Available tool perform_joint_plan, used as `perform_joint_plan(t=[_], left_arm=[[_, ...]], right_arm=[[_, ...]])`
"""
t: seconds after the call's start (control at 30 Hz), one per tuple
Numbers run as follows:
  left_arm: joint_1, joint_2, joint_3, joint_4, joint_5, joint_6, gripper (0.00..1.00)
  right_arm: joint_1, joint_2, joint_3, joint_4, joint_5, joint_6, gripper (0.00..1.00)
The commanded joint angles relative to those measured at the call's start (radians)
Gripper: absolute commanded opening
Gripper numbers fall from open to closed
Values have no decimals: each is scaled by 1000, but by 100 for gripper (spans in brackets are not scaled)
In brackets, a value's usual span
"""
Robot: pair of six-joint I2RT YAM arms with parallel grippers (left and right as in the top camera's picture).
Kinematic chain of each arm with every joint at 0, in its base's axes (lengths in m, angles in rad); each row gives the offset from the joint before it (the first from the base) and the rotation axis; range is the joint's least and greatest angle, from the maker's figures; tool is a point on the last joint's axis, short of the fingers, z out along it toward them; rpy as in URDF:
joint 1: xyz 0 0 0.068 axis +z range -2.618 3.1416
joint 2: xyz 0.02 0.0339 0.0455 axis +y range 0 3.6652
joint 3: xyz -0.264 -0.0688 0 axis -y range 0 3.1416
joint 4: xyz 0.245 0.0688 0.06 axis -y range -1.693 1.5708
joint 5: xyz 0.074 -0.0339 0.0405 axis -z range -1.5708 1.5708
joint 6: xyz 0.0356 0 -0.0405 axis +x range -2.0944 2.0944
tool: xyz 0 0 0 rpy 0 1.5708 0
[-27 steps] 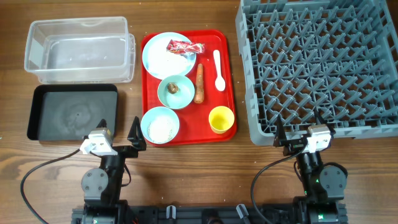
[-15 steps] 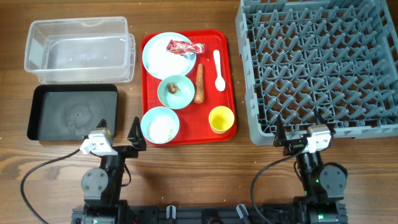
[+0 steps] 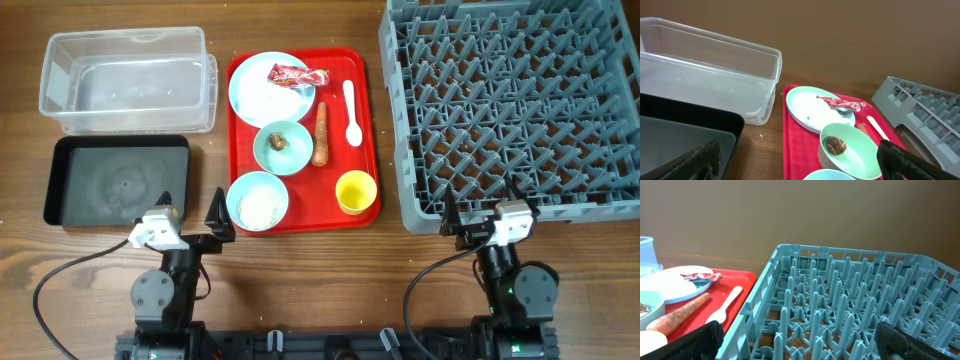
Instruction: Sort waste into correct bins and load items into the dishwasher rack
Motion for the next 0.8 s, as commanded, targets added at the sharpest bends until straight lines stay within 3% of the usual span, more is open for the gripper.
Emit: perform_joint_plan(t=[0.0,0.3,0.4,0.57,0.77], left_arm=[[5,2,-4,-3,5,21,100],[6,2,-1,38,39,20,100],[6,18,74,33,39,23,100],[5,251,383,-175,47,77,100],[5,770,986,-552,47,102,100]], right_arm=[[-4,-5,-1,9,5,18,100],[-4,-5,27,35,-63,25,100],[-4,7,90,34,-65,23,100],[-4,210,347,-47,-192,24,100],[-4,626,812,-359,-281,16,100]])
